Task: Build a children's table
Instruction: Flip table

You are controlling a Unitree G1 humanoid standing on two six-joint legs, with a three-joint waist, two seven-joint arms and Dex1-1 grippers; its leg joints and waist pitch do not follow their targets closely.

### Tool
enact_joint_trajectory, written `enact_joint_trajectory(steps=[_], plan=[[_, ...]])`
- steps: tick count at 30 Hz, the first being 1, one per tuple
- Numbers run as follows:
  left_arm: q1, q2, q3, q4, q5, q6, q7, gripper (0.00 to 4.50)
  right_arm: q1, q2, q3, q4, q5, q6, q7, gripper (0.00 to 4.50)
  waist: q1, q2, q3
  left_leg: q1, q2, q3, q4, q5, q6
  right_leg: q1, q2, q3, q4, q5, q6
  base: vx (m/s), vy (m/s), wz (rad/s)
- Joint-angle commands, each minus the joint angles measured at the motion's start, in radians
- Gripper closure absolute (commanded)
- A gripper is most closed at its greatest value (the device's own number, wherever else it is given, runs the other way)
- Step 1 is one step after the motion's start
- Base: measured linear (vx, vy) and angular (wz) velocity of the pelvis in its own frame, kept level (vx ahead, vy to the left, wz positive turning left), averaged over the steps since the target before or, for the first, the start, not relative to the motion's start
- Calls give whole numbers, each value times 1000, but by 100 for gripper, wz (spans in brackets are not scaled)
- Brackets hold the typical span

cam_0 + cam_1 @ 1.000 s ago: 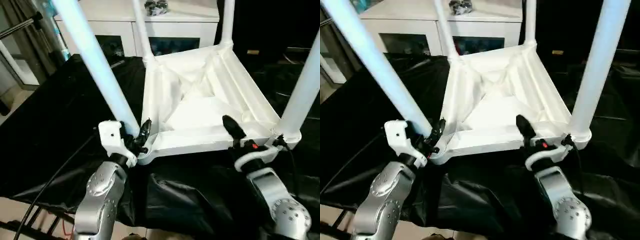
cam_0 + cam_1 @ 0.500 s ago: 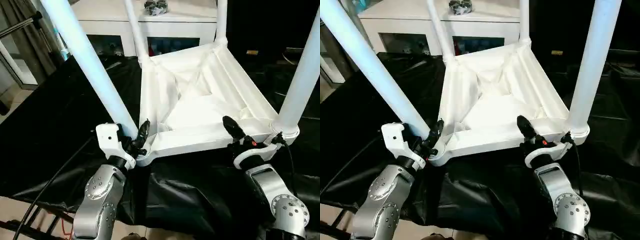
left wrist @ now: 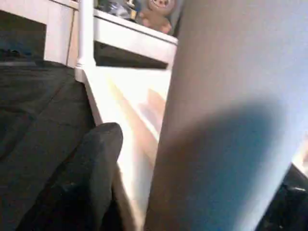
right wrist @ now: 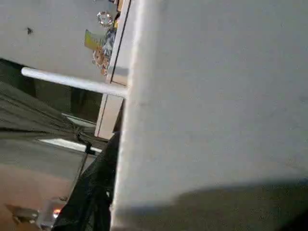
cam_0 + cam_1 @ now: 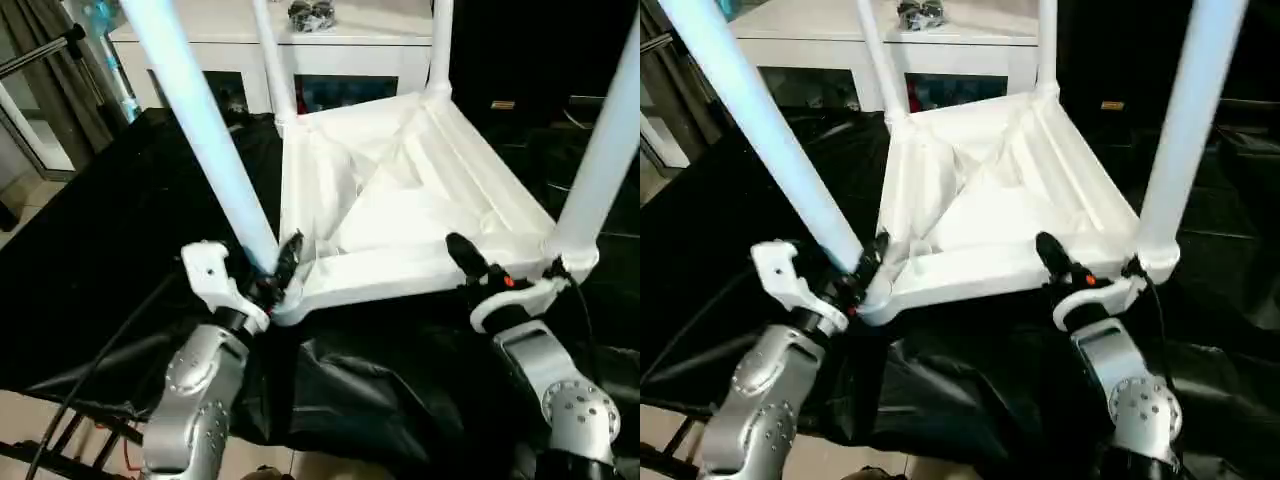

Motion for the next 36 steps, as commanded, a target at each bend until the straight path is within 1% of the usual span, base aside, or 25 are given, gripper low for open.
enact_joint_trajectory(steps=[1,2,4,5,6,8,10,11,12,13,15,16,17,18,19,20,21,22,25,27,29,31,32,34,36], plan=[[33,55,111,-14,-19,-36,-9,53,-22,-52,-57,-65,-51,-52,-28,245,3,-22,-53,22,77,-39,-73,-141,10,29,-88,46,-83,-168,-101,0,0,0],[50,84,142,-14,-33,-44,-28,45,-29,-61,-69,-76,-48,-60,-43,246,2,-21,-52,22,76,-38,-74,-145,6,27,-87,46,-83,-173,-95,0,0,0],[58,97,164,-14,-46,-48,-36,40,-33,-65,-77,-82,-49,-68,-53,247,1,-20,-53,23,77,-38,-76,-155,-2,26,-87,47,-83,-178,-96,0,0,0],[66,111,184,-15,-64,-50,-58,23,-35,-73,-81,-89,-54,-74,-59,248,2,-19,-52,25,78,-38,-77,-161,-9,23,-87,48,-84,-184,-98,0,0,0],[67,112,186,-15,-66,-50,-60,1,-35,-73,-81,-90,-55,-74,-59,249,1,-20,-52,25,78,-37,-78,-163,-10,24,-87,48,-84,-184,-98,0,0,0],[81,141,191,-20,-72,-43,-100,0,-38,-84,-84,-99,-66,-79,-66,251,3,-19,-53,28,77,-36,-78,-173,-16,21,-86,49,-84,-184,-94,0,0,0],[97,184,180,-18,-40,-31,-117,0,-46,-92,-92,-112,-63,-79,-82,251,5,-16,-53,28,76,-36,-78,-174,-16,20,-85,50,-83,-180,-88,0,0,0],[101,200,175,-14,-23,-35,-117,0,-50,-95,-96,-114,-61,-78,-86,251,4,-17,-53,27,76,-36,-79,-175,-14,19,-84,50,-83,-178,-82,0,0,0],[105,209,172,-13,-28,-24,-122,0,-51,-101,-96,-115,-67,-79,-85,251,4,-17,-53,28,77,-36,-79,-175,-15,20,-84,50,-82,-178,-81,0,0,0],[110,224,165,-11,-43,-7,-139,0,-54,-106,-94,-121,-74,-79,-85,251,6,-10,-54,30,77,-36,-79,-177,-20,18,-85,51,-82,-178,-81,0,0,0],[133,270,142,-22,-92,77,-199,0,-62,-114,-90,-144,-85,-75,-97,252,8,-13,-55,34,73,-31,-77,-176,-32,14,-79,51,-77,-167,-83,0,0,0],[133,271,141,-22,-93,80,-201,0,-63,-115,-90,-145,-85,-74,-98,253,8,-13,-55,34,71,-31,-76,-176,-28,14,-78,51,-78,-164,-81,0,0,0],[157,318,110,-36,-103,127,-256,0,-68,-127,-90,-159,-92,-71,-102,253,11,-9,-54,35,72,-31,-77,-181,-26,13,-80,52,-81,-171,-77,0,0,0],[157,318,110,-36,-103,127,-256,0,-68,-127,-90,-159,-92,-71,-102,253,13,-10,-54,36,74,-32,-78,-182,-25,12,-80,52,-82,-179,-73,0,0,0],[175,364,74,-55,-82,159,-291,0,-71,-147,-87,-165,-105,-63,-107,253,15,-9,-55,35,75,-33,-80,-181,-25,13,-79,52,-79,-176,-70,0,0,0],[182,386,55,-65,-74,168,-313,0,-73,-159,-84,-167,-114,-59,-111,253,22,-8,-56,39,77,-34,-81,-183,-27,9,-78,52,-79,-177,-63,0,0,0],[187,408,36,-77,-73,189,-332,0,-77,-173,-83,-171,-121,-53,-118,253,17,-8,-54,36,76,-33,-83,-187,-29,10,-77,52,-78,-173,-67,0,0,0],[187,408,36,-77,-73,189,-332,0,-77,-173,-83,-171,-121,-53,-118,253,19,-8,-54,37,77,-33,-83,-190,-34,10,-78,52,-77,-174,-68,0,0,0],[177,449,-6,-131,-79,230,-364,0,-92,-222,-80,-192,-128,-11,-156,253,18,-10,-55,37,74,-31,-81,-185,-36,13,-79,54,-76,-153,-72,0,0,0],[170,453,-13,-141,-58,221,-360,0,-93,-240,-75,-200,-138,3,-153,253,18,-12,-54,32,70,-29,-77,-168,-23,17,-80,54,-78,-150,-71,0,0,0],[158,453,-18,-147,-33,207,-349,0,-94,-262,-70,-207,-152,18,-153,253,18,-12,-54,31,70,-28,-75,-162,-15,17,-81,54,-80,-165,-69,0,0,0],[102,439,-28,-143,2,154,-331,0,-102,-316,-56,-210,-190,43,-159,253,16,-12,-53,32,70,-29,-76,-165,-13,17,-78,53,-83,-184,-66,0,0,0],[92,436,-29,-145,5,145,-330,0,-104,-325,-53,-212,-196,49,-161,253,19,-12,-55,39,72,-29,-74,-170,-19,16,-77,53,-83,-190,-62,0,0,0],[57,428,-28,-163,25,120,-313,0,-103,-386,-17,-212,-248,93,-166,253,18,-12,-54,33,71,-30,-75,-161,-24,19,-76,51,-82,-183,-68,0,0,0],[26,426,-30,-178,32,113,-304,0,-101,-429,10,-209,-278,122,-164,253,18,-14,-55,37,71,-29,-72,-165,-24,21,-78,52,-80,-175,-70,0,0,0]])
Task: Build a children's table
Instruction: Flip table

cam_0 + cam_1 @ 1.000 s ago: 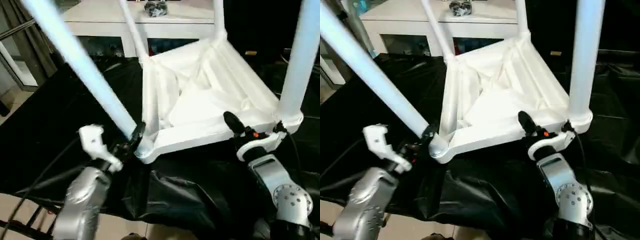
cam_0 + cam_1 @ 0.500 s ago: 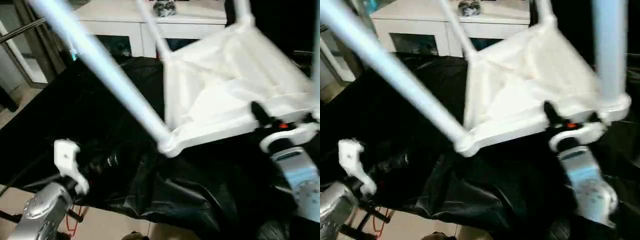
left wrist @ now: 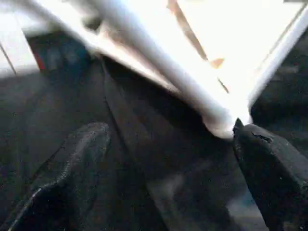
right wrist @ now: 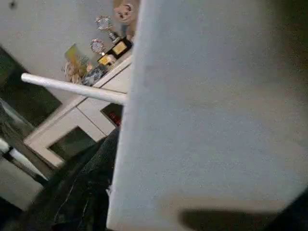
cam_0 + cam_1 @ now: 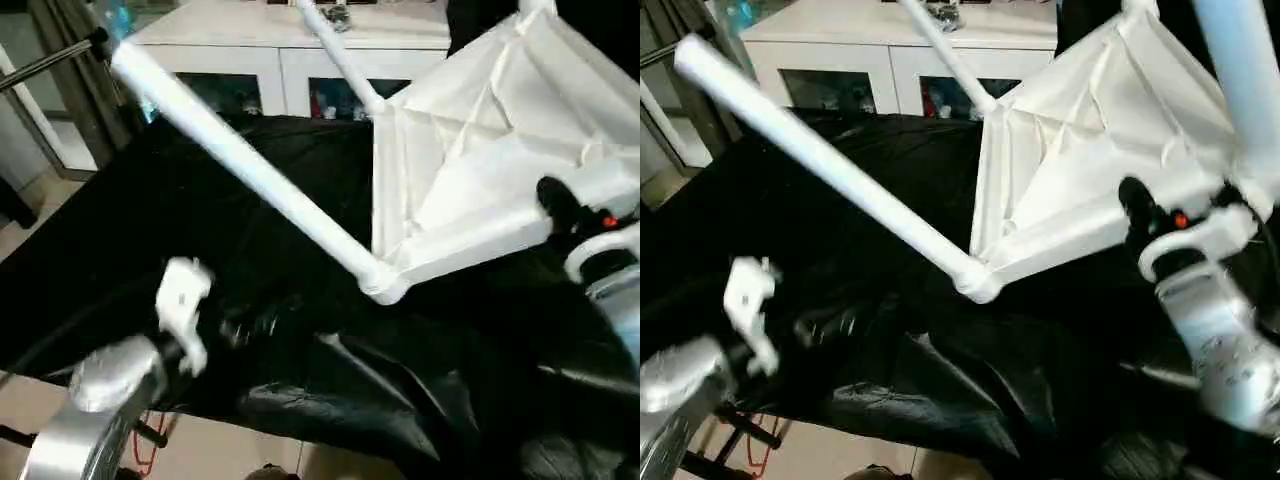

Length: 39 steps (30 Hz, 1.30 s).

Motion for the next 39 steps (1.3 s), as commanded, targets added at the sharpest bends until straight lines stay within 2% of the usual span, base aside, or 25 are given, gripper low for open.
enact_joint_trajectory(steps=[1,3,7,8,11,13,15,19,22,23,25,26,27,28,29,30,31,32,33,34,35,36,37,38,39], plan=[[-23,4,-1,-32,8,-3,9,0,15,-62,47,-21,-123,55,-9,253,-5,-25,-50,32,70,-39,-72,-165,-24,22,-79,42,-79,-181,-80,0,0,0],[-37,2,3,-51,-3,4,10,0,9,-73,44,-18,-119,64,-9,253,-4,-26,-47,31,68,-40,-72,-177,-22,22,-81,42,-83,-229,-80,0,0,0],[-89,13,3,-116,-26,59,7,0,-6,-155,66,-18,-168,108,-13,253,-3,-26,-48,41,70,-40,-72,-208,-33,17,-78,41,-86,-265,-81,0,0,0],[-95,9,4,-119,-25,57,13,0,-8,-164,70,-20,-173,116,-18,253,-4,-29,-43,41,69,-40,-74,-228,-35,15,-78,42,-91,-293,-80,0,0,0],[-110,0,2,-124,-8,48,33,0,-9,-188,88,-27,-194,134,-28,253,-7,-28,-35,54,68,-42,-76,-310,-60,8,-81,44,-106,-426,-63,0,0,0],[-143,-11,-4,-126,11,54,60,0,-16,-224,118,-38,-221,173,-48,253,-10,-29,-36,60,68,-46,-79,-343,-76,8,-80,44,-107,-456,-51,0,0,0],[-162,0,-19,-129,36,51,53,0,-25,-248,139,-51,-239,203,-63,253,-12,-29,-37,57,69,-48,-82,-342,-85,10,-80,44,-105,-433,-41,0,0,0],[-174,2,-27,-129,18,82,42,0,-38,-286,164,-67,-239,256,-63,253,-16,-30,-38,57,68,-50,-83,-359,-91,8,-81,45,-107,-432,-34,0,0,0],[-191,3,-45,-114,20,104,39,0,-50,-317,186,-75,-252,304,-68,253,-17,-39,-39,62,68,-52,-84,-381,-99,5,-78,45,-106,-426,-35,0,0,0],[-195,4,-51,-112,20,114,39,0,-53,-322,191,-77,-254,315,-64,253,-18,-45,-38,61,67,-51,-83,-381,-99,7,-78,46,-107,-424,-35,0,0,0],[-216,13,-74,-101,21,135,18,0,-64,-337,212,-77,-265,340,-56,253,-17,-45,-37,61,67,-52,-84,-384,-98,4,-80,47,-108,-435,-35,0,0,0],[-223,16,-82,-96,20,137,6,0,-68,-341,219,-78,-273,349,-55,253,-18,-42,-36,65,67,-52,-84,-401,-106,1,-79,46,-111,-450,-32,0,0,0],[-241,20,-100,-85,35,120,-11,0,-76,-348,236,-78,-284,355,-47,253,-22,-54,-35,64,67,-52,-85,-416,-112,1,-78,46,-113,-457,-31,0,0,0],[-267,26,-125,-64,61,88,-35,0,-87,-353,260,-80,-298,352,-34,253,-19,-51,-35,65,68,-55,-86,-419,-114,1,-80,46,-112,-462,-30,0,0,0],[-286,31,-142,-50,81,67,-50,0,-95,-356,276,-81,-306,348,-25,253,-20,-50,-34,69,69,-56,-87,-436,-120,-4,-80,46,-115,-474,-22,0,0,0],[-311,33,-159,-32,101,50,-61,0,-109,-358,298,-81,-317,342,-12,253,-22,-50,-34,66,68,-58,-88,-440,-124,0,-81,46,-113,-470,-24,0,0,0],[-325,33,-167,-22,110,43,-66,0,-117,-359,311,-80,-324,338,-4,253,-25,-60,-34,62,70,-59,-91,-440,-125,4,-83,45,-110,-467,-25,0,0,0],[-353,38,-183,0,152,13,-59,0,-132,-360,335,-80,-340,336,7,253,-28,-60,-33,64,70,-59,-90,-448,-126,1,-84,46,-112,-466,-30,0,0,0],[-369,39,-190,11,169,-6,-56,0,-140,-359,347,-81,-348,336,10,253,-34,-66,-33,63,70,-59,-89,-448,-126,2,-86,47,-111,-462,-37,0,0,0],[-370,39,-190,11,170,-7,-56,0,-140,-359,348,-81,-348,337,10,197,-35,-65,-33,61,70,-61,-89,-444,-124,4,-87,46,-109,-459,-41,0,0,0],[-401,38,-199,26,194,-39,-53,0,-152,-352,374,-91,-361,333,14,183,-37,-64,-34,56,70,-60,-90,-431,-120,8,-88,47,-109,-445,-46,0,0,0],[-401,38,-199,26,194,-39,-53,0,-152,-352,374,-91,-361,333,14,183,-38,-64,-34,57,71,-59,-90,-428,-119,7,-87,47,-110,-441,-47,0,0,0],[-413,38,-205,30,202,-54,-57,0,-155,-344,382,-96,-367,331,16,177,-40,-69,-34,57,70,-58,-90,-418,-118,9,-86,47,-106,-422,-58,0,0,0],[-427,36,-213,36,216,-79,-60,0,-156,-334,391,-101,-380,322,23,163,-41,-66,-34,55,71,-59,-89,-418,-116,9,-89,48,-107,-417,-68,0,0,0],[-446,31,-222,43,232,-110,-63,0,-153,-322,403,-106,-397,292,35,141,-45,-72,-36,50,72,-59,-89,-403,-114,15,-88,47,-103,-386,-81,0,0,0]])
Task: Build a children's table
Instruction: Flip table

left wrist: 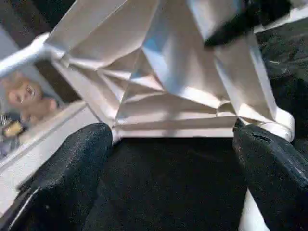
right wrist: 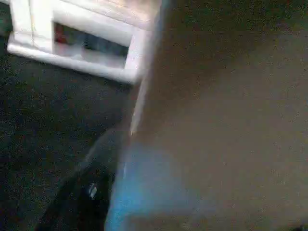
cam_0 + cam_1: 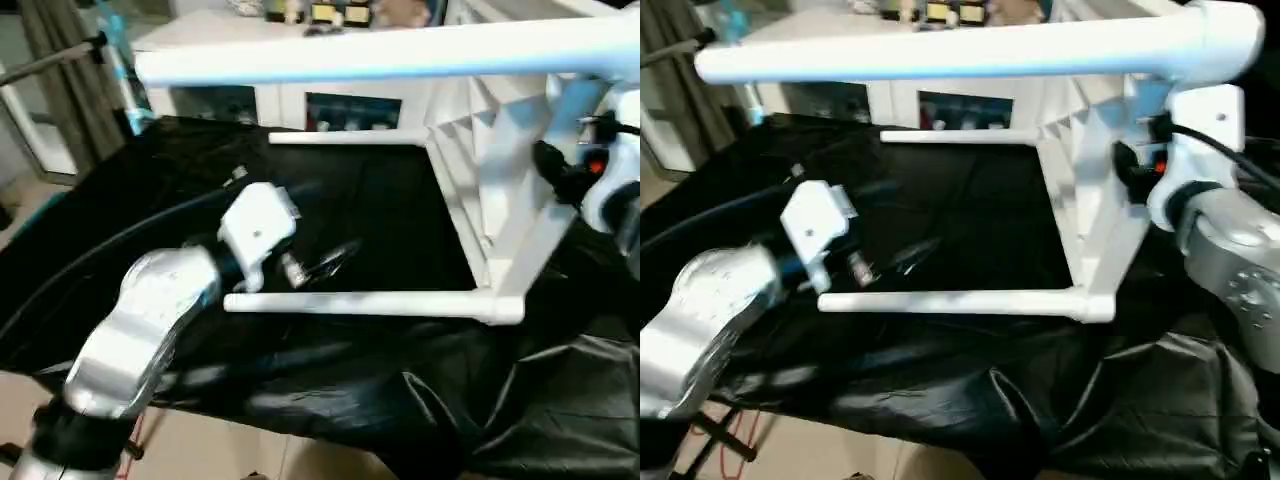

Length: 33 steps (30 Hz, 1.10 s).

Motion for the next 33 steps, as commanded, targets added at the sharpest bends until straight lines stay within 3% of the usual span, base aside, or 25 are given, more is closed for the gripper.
enact_joint_trajectory(steps=[1,2,3,5,7,9,11,12,14,15,16,17,19,20,25,27,33], plan=[[-46,-7,-28,18,46,-71,-5,0,9,23,31,8,-36,-47,30,141,-5,-8,-44,22,77,-58,-90,-373,-112,5,-86,46,-91,-340,-92,0,0,0],[-69,-16,-35,29,65,-121,-5,0,18,52,32,3,-50,-112,55,138,-4,-5,-50,14,80,-55,-87,-303,-98,8,-86,47,-85,-229,-107,0,0,0],[-71,-17,-35,29,65,-125,-6,0,20,56,31,3,-51,-121,57,134,-6,-5,-55,11,80,-51,-81,-244,-86,12,-86,46,-74,-139,-131,0,0,0],[-97,-23,-35,29,95,-181,11,0,47,71,43,-14,-88,-200,73,102,-9,-5,-56,-6,76,-49,-75,-162,-57,26,-88,43,-62,-38,-154,0,0,0],[-112,-23,-35,34,110,-219,15,0,59,74,52,-25,-102,-215,73,97,-5,4,-55,-3,74,-47,-69,-129,-31,25,-86,42,-58,12,-171,0,0,0],[-158,-9,-23,39,188,-293,71,0,124,115,38,-75,-95,-272,92,89,-3,6,-54,-1,76,-43,-67,-134,-12,24,-85,45,-64,13,-181,0,0,0],[-180,-3,-11,60,229,-342,105,0,171,133,36,-101,-111,-327,110,64,2,18,-55,5,80,-47,-67,-151,-16,26,-83,42,-59,6,-183,0,0,0],[-180,-3,-11,60,229,-342,105,0,171,133,36,-101,-111,-327,110,58,0,11,-54,5,81,-46,-68,-149,-16,26,-81,42,-60,12,-186,0,0,0],[-183,-4,-9,70,233,-358,107,0,178,139,36,-101,-123,-340,116,51,-2,12,-53,5,79,-44,-68,-146,-10,25,-81,41,-59,0,-198,0,0,0],[-184,2,-8,88,276,-399,130,0,225,158,36,-107,-159,-397,121,39,0,23,-51,5,79,-45,-68,-151,-12,23,-83,42,-59,-16,-200,0,0,0],[-184,3,-8,89,280,-401,132,0,227,160,37,-107,-161,-400,120,26,0,25,-48,8,80,-42,-68,-185,-19,18,-82,44,-69,-59,-191,0,0,0],[-184,16,-7,111,353,-452,181,0,274,185,45,-103,-210,-466,99,18,-1,28,-49,8,80,-44,-71,-207,-26,18,-80,43,-71,-90,-185,0,0,0],[-186,12,10,125,379,-513,219,0,305,208,60,-83,-261,-536,83,18,1,34,-48,9,79,-46,-72,-230,-35,15,-82,42,-73,-128,-174,0,0,0],[-188,10,15,130,383,-537,231,0,313,219,64,-71,-280,-566,81,18,0,31,-48,10,79,-47,-73,-240,-36,16,-82,42,-74,-143,-171,0,0,0],[-199,8,31,141,405,-603,273,0,322,248,65,-38,-319,-609,66,18,0,37,-49,7,79,-49,-75,-237,-29,15,-82,41,-71,-140,-176,0,0,0],[-214,11,53,165,457,-678,338,0,312,276,64,-10,-354,-641,77,18,-2,36,-49,7,77,-49,-74,-247,-24,14,-83,41,-72,-151,-172,0,0,0],[-173,24,27,204,433,-728,305,0,269,307,73,37,-394,-683,88,18,-1,40,-52,9,78,-48,-72,-233,-19,10,-81,41,-68,-135,-176,0,0,0]])
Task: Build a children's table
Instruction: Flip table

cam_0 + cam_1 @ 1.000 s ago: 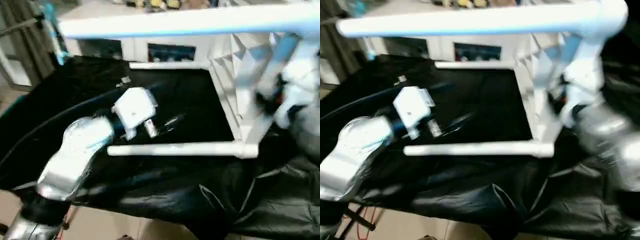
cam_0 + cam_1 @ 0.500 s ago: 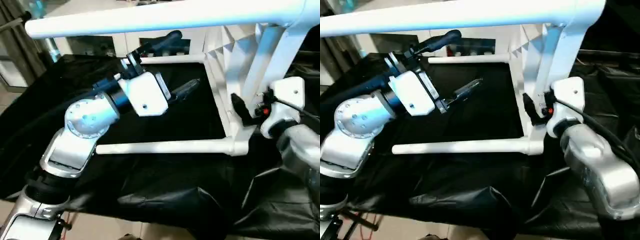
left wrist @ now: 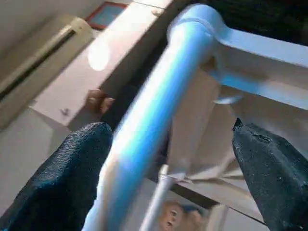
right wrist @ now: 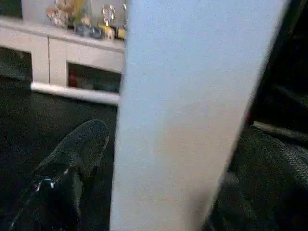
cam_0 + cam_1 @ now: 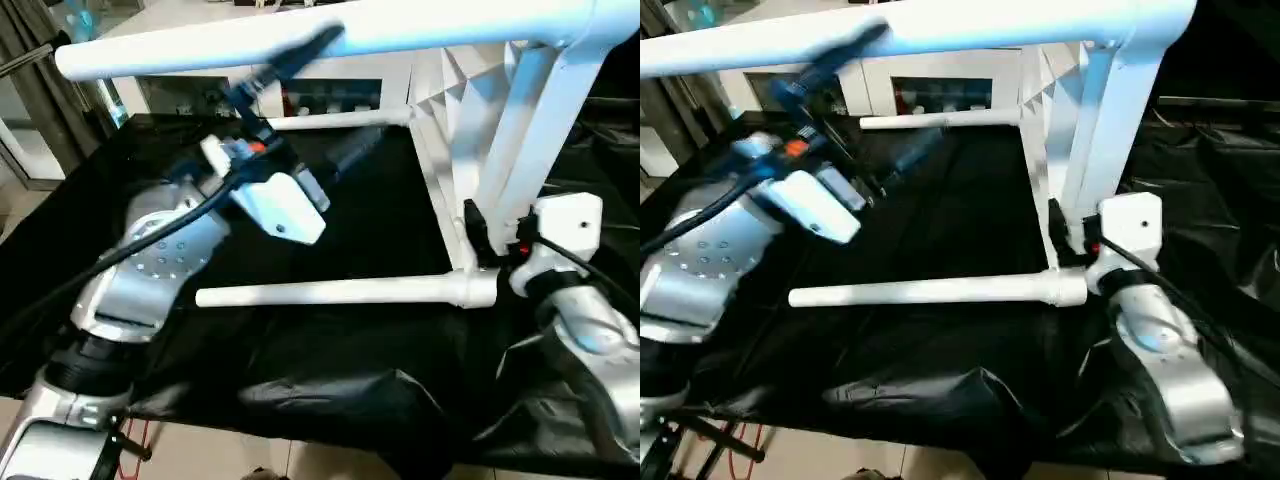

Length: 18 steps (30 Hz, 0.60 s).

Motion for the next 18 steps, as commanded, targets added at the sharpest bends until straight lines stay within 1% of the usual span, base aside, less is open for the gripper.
enact_joint_trajectory(steps=[1,3,4,5,6,7,9,11,12,13,14,15,16,17,18], plan=[[24,13,-14,10,-10,-20,-18,0,-17,5,9,10,-16,-18,11,18,6,-12,-57,24,73,-48,-73,-232,-17,27,-85,44,-70,-144,-160,0,0,0],[37,10,-10,0,-5,-33,-7,0,-26,8,14,17,-28,-26,21,18,7,-11,-60,22,72,-48,-71,-211,-11,30,-86,44,-65,-97,-168,0,0,0],[35,6,-2,-8,0,-36,7,0,-30,10,15,21,-34,-31,26,18,7,-19,-60,22,73,-47,-70,-205,-7,31,-85,43,-65,-89,-169,0,0,0],[24,3,13,-13,23,-40,37,0,-35,14,14,25,-40,-36,34,18,9,-13,-61,24,74,-47,-70,-198,-4,30,-86,43,-62,-79,-175,0,0,0],[12,1,28,-17,42,-43,60,0,-39,17,14,28,-44,-39,39,18,8,-14,-60,23,73,-47,-69,-199,-1,31,-85,43,-63,-76,-177,0,0,0],[-5,-1,43,-18,56,-47,79,0,-43,21,14,33,-49,-43,44,18,8,-19,-60,23,73,-46,-69,-199,1,31,-85,43,-64,-77,-177,0,0,0],[-37,-6,66,-12,70,-40,97,0,-52,29,14,47,-58,-50,50,18,11,-18,-58,24,72,-46,-69,-204,2,31,-87,43,-66,-111,-177,0,0,0],[-55,-6,70,-7,71,-35,96,0,-58,35,18,60,-67,-55,52,18,12,-18,-57,24,71,-46,-69,-206,0,30,-87,44,-67,-127,-176,0,0,0],[-79,-3,71,11,95,-10,95,0,-68,46,25,77,-74,-62,55,18,13,-16,-57,24,72,-48,-70,-206,-3,30,-88,43,-66,-131,-175,0,0,0],[-86,-1,70,17,104,-3,95,0,-71,49,27,81,-76,-64,56,18,11,-17,-57,23,71,-47,-70,-206,-5,28,-85,43,-66,-132,-174,0,0,0],[-99,-1,74,41,128,41,109,0,-77,58,29,87,-83,-60,52,18,9,-17,-57,24,70,-47,-70,-212,-9,28,-86,43,-66,-139,-174,0,0,0],[-109,-1,75,63,142,81,114,0,-80,64,30,88,-81,-54,53,46,10,-17,-57,24,69,-46,-68,-208,-9,28,-87,45,-66,-134,-173,0,0,0],[-109,-1,75,63,142,81,114,0,-80,64,30,88,-81,-54,53,53,9,-17,-56,23,68,-46,-68,-207,-9,29,-86,45,-66,-135,-172,0,0,0],[-115,0,78,79,166,114,128,0,-81,69,32,88,-77,-51,59,53,10,-12,-58,24,68,-47,-68,-205,-10,29,-87,45,-64,-138,-169,0,0,0],[-119,-8,86,96,159,158,131,0,-79,73,34,85,-74,-49,65,58,9,-14,-58,22,69,-48,-68,-202,-10,30,-87,44,-66,-136,-168,0,0,0]])
